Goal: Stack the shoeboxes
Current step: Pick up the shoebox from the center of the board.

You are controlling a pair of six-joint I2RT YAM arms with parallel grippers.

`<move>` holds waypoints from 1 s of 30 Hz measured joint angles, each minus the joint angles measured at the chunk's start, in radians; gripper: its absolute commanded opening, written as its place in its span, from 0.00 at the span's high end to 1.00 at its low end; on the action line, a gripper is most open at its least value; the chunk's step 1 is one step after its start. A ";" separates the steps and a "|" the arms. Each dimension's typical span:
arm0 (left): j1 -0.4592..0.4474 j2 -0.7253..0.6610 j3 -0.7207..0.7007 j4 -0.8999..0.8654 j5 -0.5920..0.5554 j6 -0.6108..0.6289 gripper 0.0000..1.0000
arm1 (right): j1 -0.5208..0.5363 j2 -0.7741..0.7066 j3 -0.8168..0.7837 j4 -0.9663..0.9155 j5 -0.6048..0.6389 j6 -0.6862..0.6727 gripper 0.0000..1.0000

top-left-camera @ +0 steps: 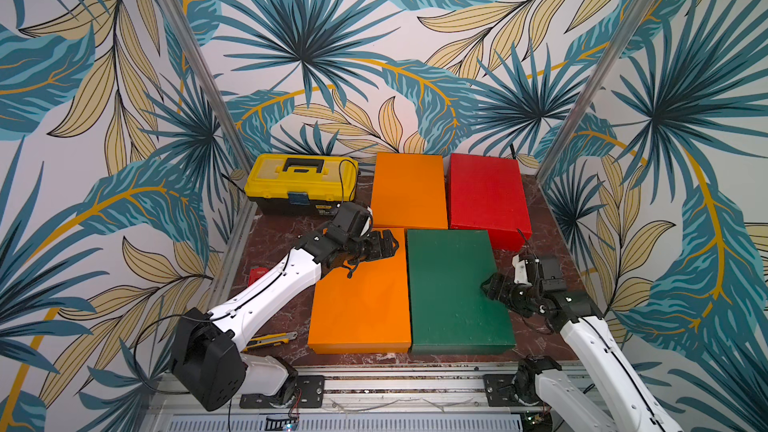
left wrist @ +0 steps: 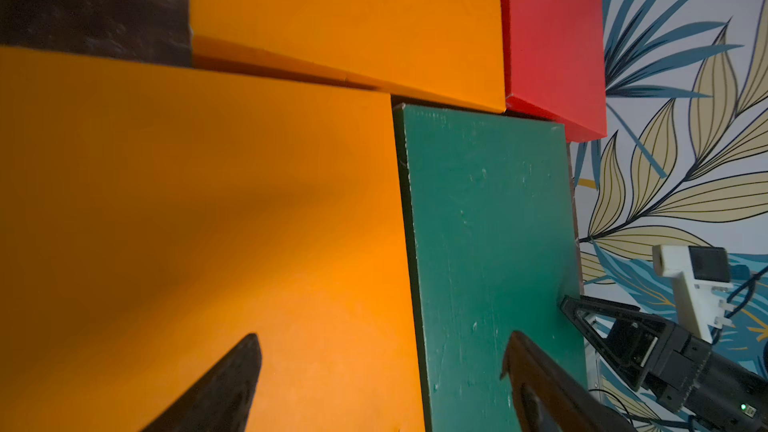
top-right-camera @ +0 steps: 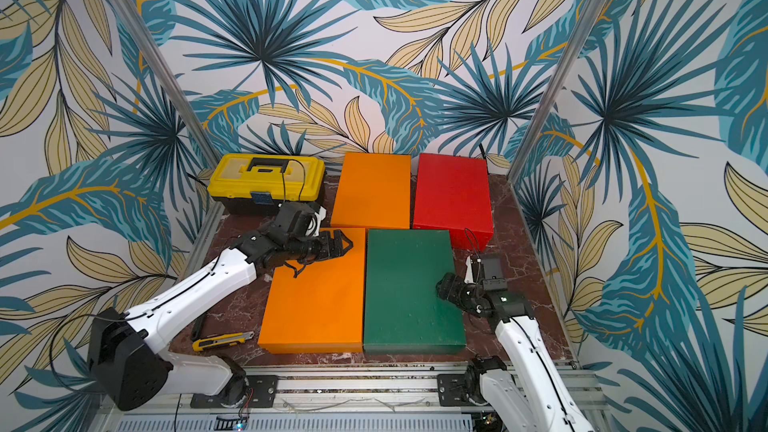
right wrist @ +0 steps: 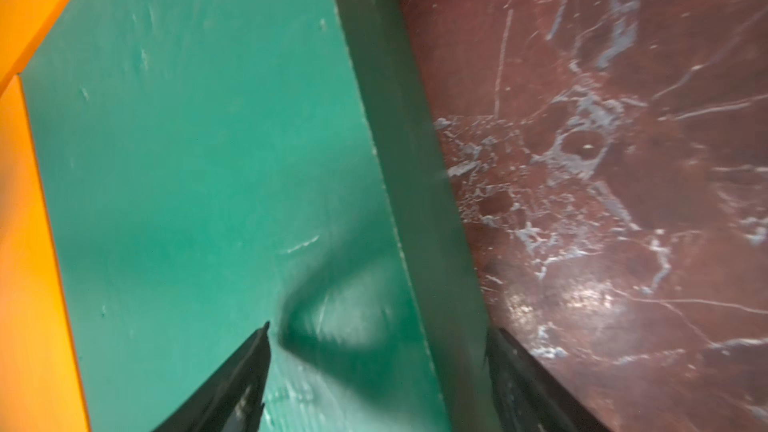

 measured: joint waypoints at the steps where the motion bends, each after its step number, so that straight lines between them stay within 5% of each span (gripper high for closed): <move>1: -0.016 0.018 0.008 -0.003 0.005 -0.012 0.08 | 0.000 -0.002 -0.003 0.012 -0.014 0.000 0.18; 13: -0.140 0.248 0.158 -0.022 0.084 -0.084 0.10 | 0.000 -0.009 -0.081 0.220 -0.198 -0.001 0.14; 30: -0.145 0.264 0.204 -0.181 -0.009 -0.105 0.10 | 0.000 0.048 -0.020 0.186 -0.121 0.000 0.08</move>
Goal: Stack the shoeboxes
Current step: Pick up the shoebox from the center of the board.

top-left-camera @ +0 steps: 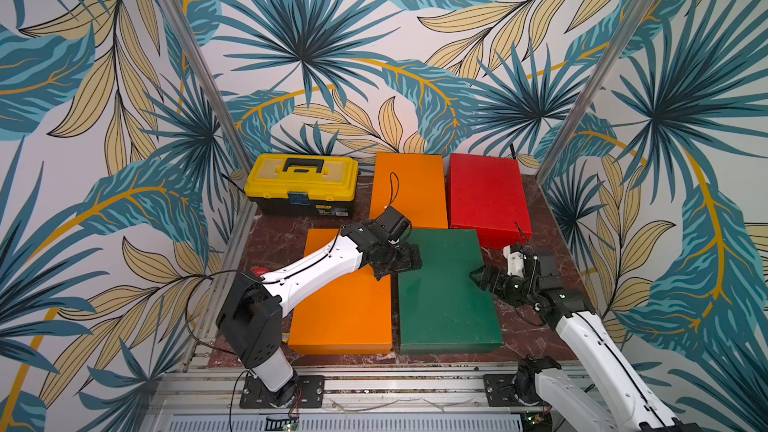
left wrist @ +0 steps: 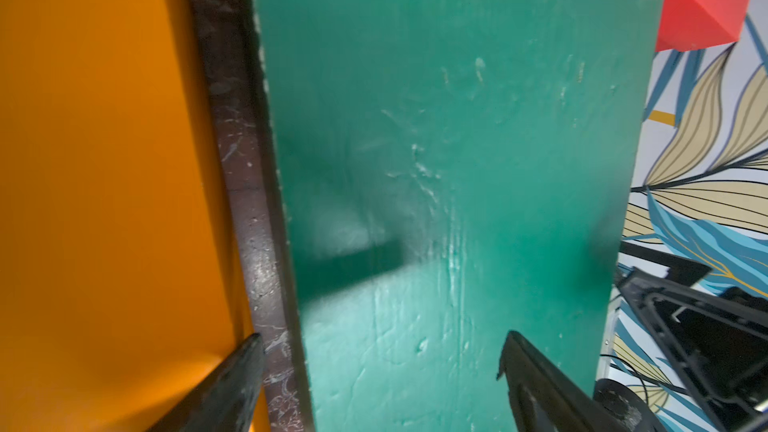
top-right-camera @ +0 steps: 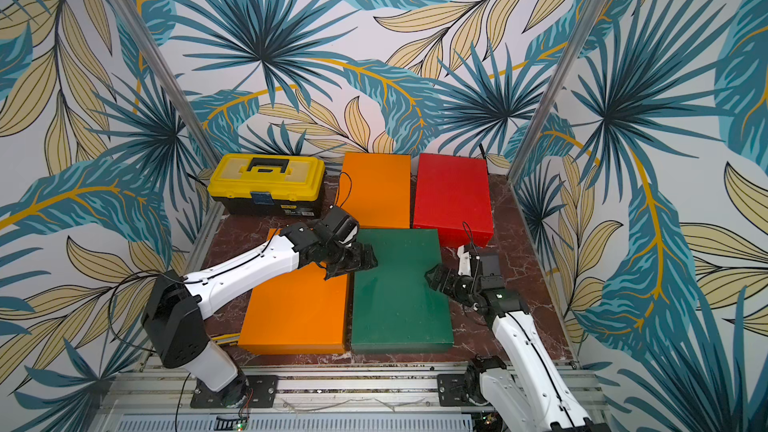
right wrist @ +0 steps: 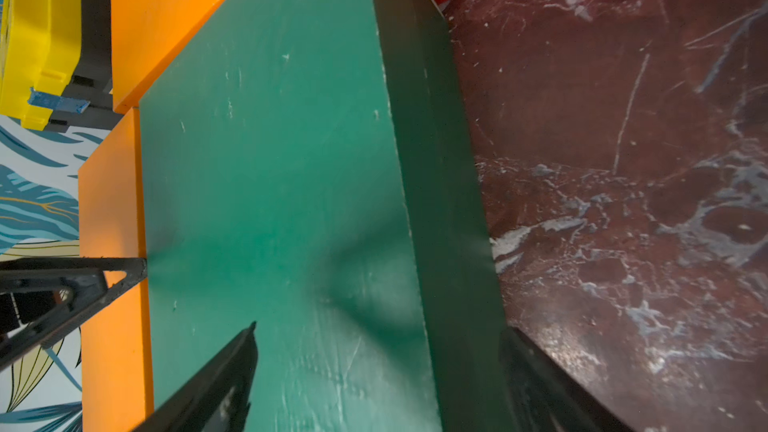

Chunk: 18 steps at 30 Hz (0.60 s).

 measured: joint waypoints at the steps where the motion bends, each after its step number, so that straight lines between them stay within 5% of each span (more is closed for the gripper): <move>1: -0.002 0.008 0.007 -0.010 -0.001 -0.002 0.10 | 0.000 0.000 0.004 -0.003 0.004 0.002 0.08; 18: -0.051 0.178 0.165 -0.060 -0.015 -0.004 0.10 | -0.005 0.069 -0.045 0.105 -0.011 0.043 0.13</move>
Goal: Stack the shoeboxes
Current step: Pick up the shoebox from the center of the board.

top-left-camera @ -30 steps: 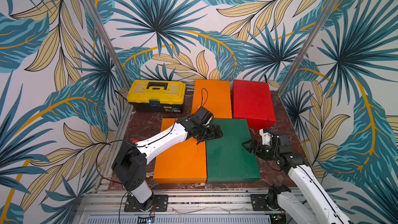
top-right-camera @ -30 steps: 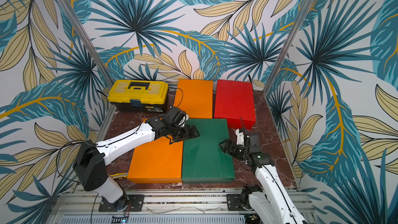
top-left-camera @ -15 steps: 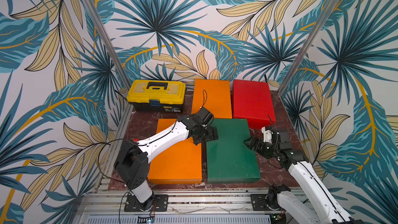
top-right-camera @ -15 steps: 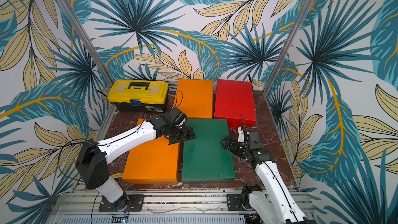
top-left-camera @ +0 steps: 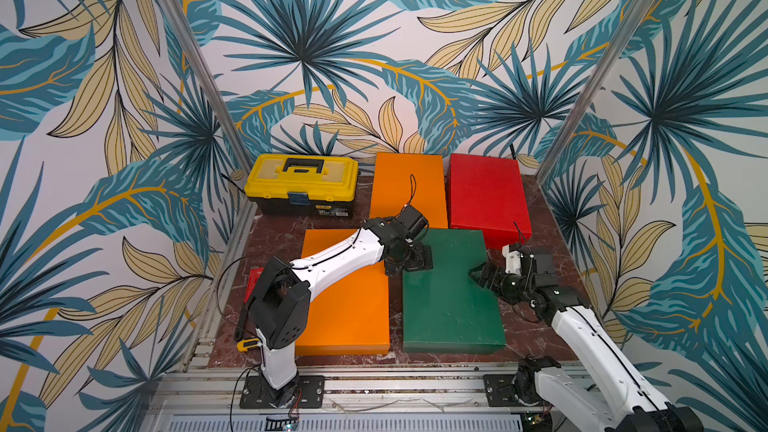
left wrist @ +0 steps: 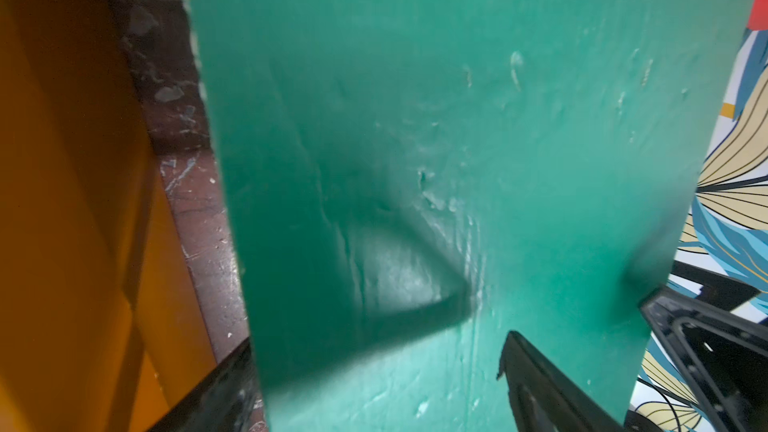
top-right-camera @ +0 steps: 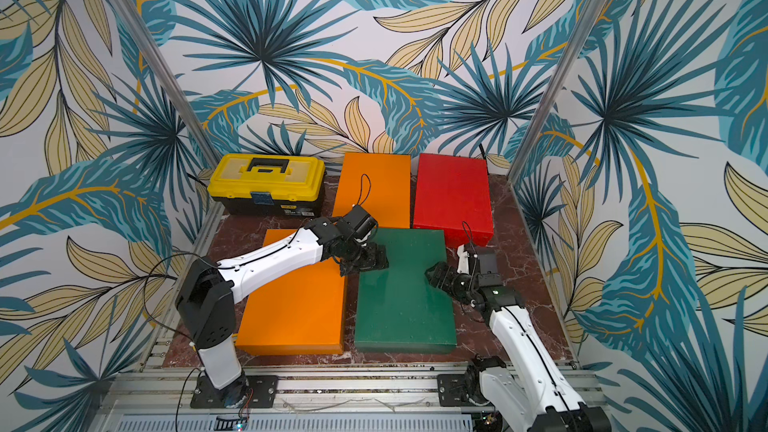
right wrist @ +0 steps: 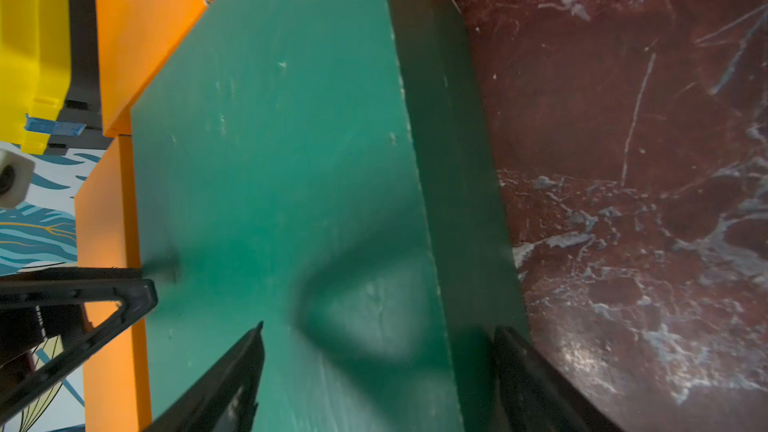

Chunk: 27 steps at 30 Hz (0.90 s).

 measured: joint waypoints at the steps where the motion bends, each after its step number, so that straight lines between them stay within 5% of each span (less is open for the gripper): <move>1: -0.001 0.005 0.000 0.000 0.000 0.000 0.10 | 0.000 0.008 -0.008 0.008 -0.002 0.000 0.13; 13: 0.004 0.029 -0.001 0.011 -0.010 -0.019 0.14 | -0.023 0.096 -0.018 0.155 -0.066 0.019 0.37; 27: 0.000 -0.005 0.006 0.016 -0.003 -0.042 0.14 | -0.027 -0.041 0.073 -0.045 -0.072 0.060 0.43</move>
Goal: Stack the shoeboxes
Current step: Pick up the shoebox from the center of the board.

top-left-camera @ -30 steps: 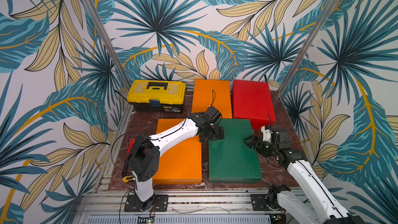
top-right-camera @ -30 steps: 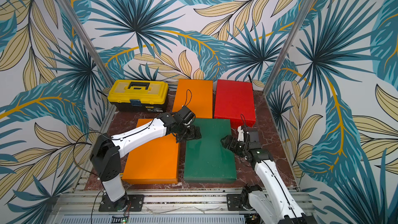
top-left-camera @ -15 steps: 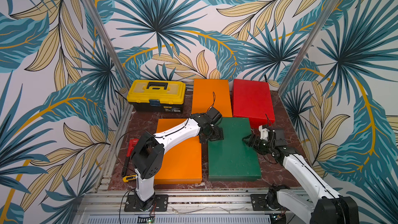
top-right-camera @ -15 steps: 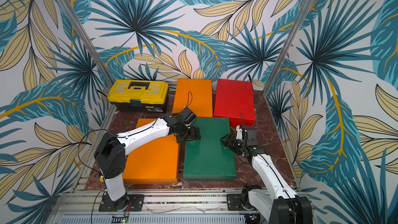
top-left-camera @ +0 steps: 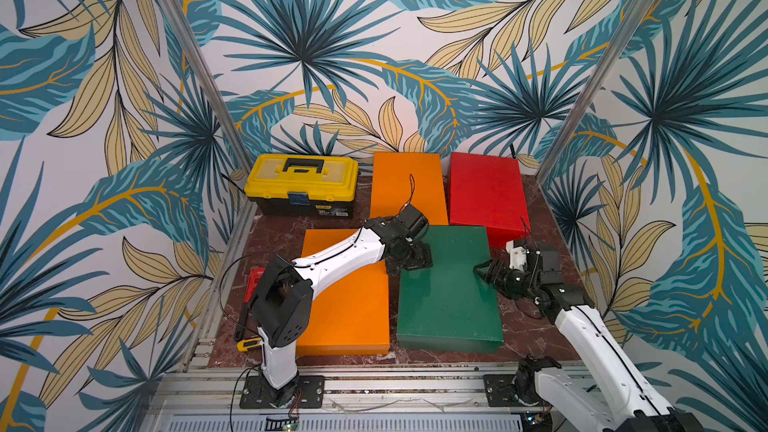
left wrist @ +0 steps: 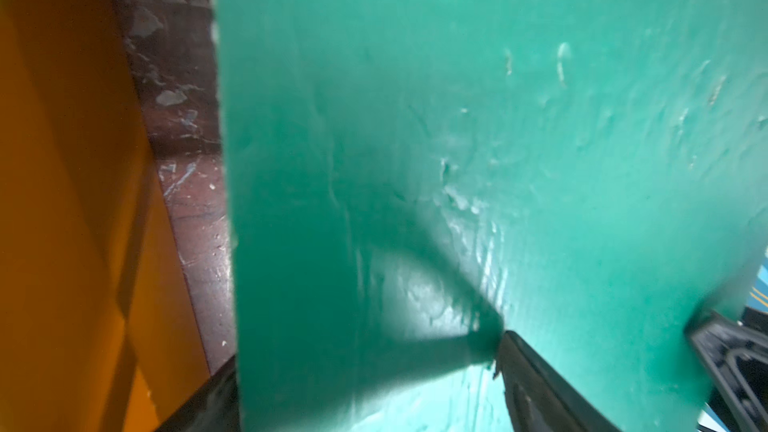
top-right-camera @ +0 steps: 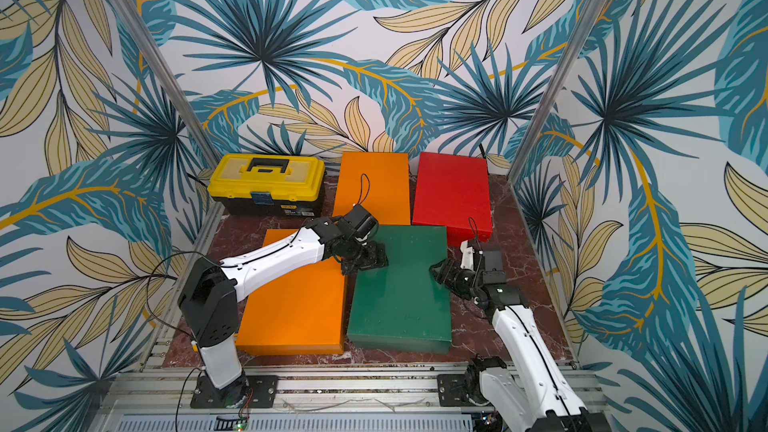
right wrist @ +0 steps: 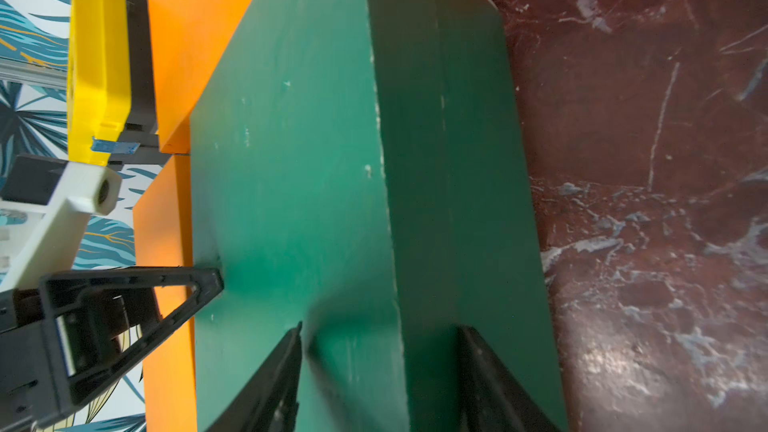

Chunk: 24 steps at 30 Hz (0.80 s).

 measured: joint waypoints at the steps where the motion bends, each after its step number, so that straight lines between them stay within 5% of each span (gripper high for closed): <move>1: -0.001 -0.011 0.000 0.000 -0.005 -0.005 0.14 | 0.000 -0.016 0.011 -0.014 -0.003 0.008 0.45; 24: -0.005 -0.146 0.105 -0.050 -0.117 -0.024 0.14 | 0.068 -0.083 0.263 -0.103 0.026 0.112 0.52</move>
